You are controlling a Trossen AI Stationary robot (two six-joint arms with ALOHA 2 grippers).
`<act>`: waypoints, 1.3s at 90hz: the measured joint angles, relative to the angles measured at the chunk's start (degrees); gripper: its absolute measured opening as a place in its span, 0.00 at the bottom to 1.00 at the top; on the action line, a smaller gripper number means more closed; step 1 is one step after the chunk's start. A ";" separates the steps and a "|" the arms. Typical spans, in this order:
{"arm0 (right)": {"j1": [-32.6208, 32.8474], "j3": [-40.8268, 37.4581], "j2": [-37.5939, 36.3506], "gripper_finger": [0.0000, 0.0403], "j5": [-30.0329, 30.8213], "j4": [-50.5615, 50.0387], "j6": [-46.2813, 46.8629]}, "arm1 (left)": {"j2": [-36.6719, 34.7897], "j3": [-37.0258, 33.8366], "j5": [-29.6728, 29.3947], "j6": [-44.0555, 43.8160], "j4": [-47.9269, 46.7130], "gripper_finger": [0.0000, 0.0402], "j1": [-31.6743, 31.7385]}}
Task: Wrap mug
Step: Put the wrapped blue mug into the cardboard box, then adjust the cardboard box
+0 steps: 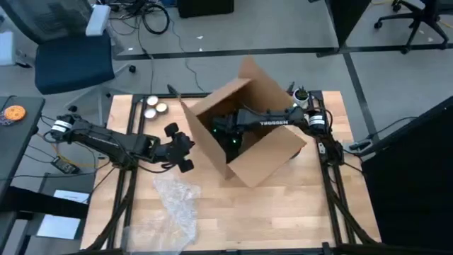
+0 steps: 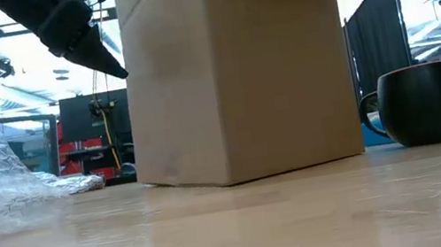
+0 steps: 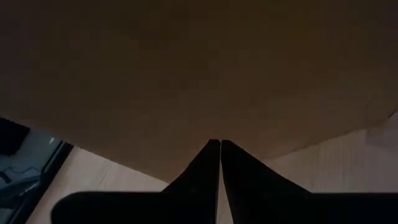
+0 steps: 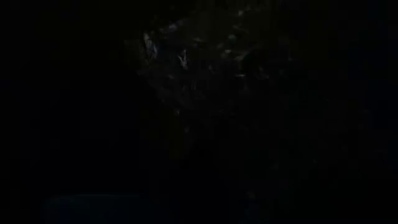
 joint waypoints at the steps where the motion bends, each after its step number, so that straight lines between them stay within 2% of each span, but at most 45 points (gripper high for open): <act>1: 0.00 -0.44 -0.05 0.05 -0.06 0.37 0.01 | 0.00 0.00 0.00 0.00 -0.01 0.00 0.00; 12: 0.11 -3.16 -0.62 0.11 -0.76 2.36 0.06 | 0.00 -0.01 -0.01 0.00 0.08 0.00 0.00; 25: 0.55 -1.99 -0.34 0.14 -0.26 2.48 0.00 | 0.00 0.00 0.00 0.00 0.15 0.00 0.00; 47: 0.83 3.50 0.12 0.17 3.53 -1.03 -0.34 | 0.00 0.00 -0.02 0.00 0.17 0.00 0.00; 61: 0.74 7.91 0.12 0.24 6.05 -4.56 -0.46 | 0.00 -0.02 -0.02 0.00 0.15 0.00 0.00; 77: 0.70 12.62 0.12 0.33 5.98 -6.87 0.71 | 0.00 0.00 -0.01 0.00 -0.67 0.00 0.00; 91: 1.05 20.53 0.11 0.40 6.97 -15.48 1.47 | 0.00 -0.01 4.89 -0.16 -2.45 0.00 0.00; 100: 2.44 26.45 -0.61 0.42 11.38 -22.26 2.62 | 0.00 0.00 8.18 -0.16 -2.40 0.00 0.00; 117: 6.79 35.01 -3.74 0.41 19.57 -32.88 4.95 | 0.00 0.00 8.61 -0.46 -2.52 0.00 -0.04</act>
